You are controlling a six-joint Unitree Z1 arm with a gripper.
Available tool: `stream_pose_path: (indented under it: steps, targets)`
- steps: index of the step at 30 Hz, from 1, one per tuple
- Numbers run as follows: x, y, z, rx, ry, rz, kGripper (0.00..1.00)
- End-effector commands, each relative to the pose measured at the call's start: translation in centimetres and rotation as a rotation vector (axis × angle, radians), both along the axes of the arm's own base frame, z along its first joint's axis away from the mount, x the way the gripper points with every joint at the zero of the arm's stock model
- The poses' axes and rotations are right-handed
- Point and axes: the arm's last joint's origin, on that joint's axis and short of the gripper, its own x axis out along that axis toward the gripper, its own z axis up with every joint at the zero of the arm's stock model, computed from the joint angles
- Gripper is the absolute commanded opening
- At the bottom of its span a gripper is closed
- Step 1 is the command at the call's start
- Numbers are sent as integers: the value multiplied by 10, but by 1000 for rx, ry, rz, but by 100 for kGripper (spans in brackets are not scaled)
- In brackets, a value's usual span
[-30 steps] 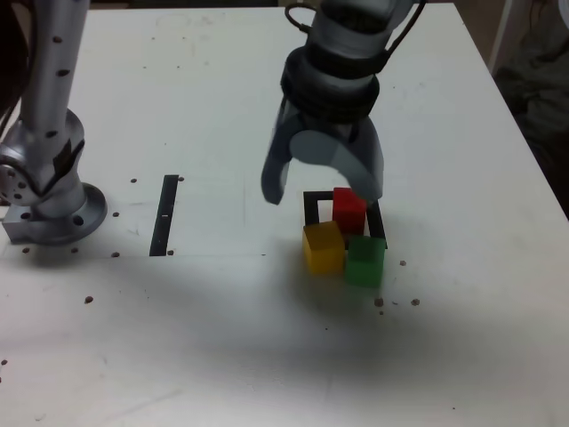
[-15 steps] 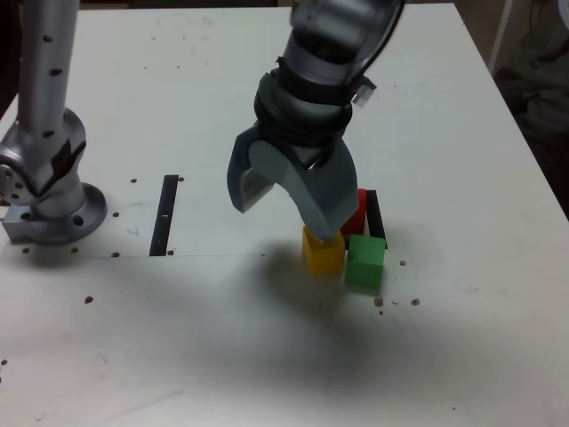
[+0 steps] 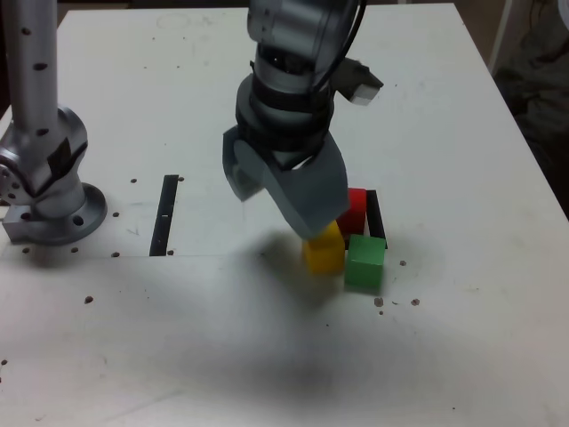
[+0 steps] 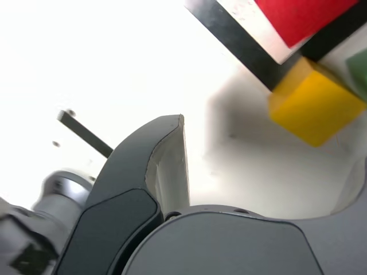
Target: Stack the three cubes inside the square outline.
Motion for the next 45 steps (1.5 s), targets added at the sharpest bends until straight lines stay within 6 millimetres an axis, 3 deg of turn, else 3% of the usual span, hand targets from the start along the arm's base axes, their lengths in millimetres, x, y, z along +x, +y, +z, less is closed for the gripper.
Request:
stream_pose_path:
  steps: [1,14,30,45]
  targets:
    - [-1,0,2,10,2,-19,100]
    - [-2,-9,5,14,1,-86,100]
    - [9,-31,-34,-20,40,-154,99]
    - [12,-33,-40,-37,41,-188,93]
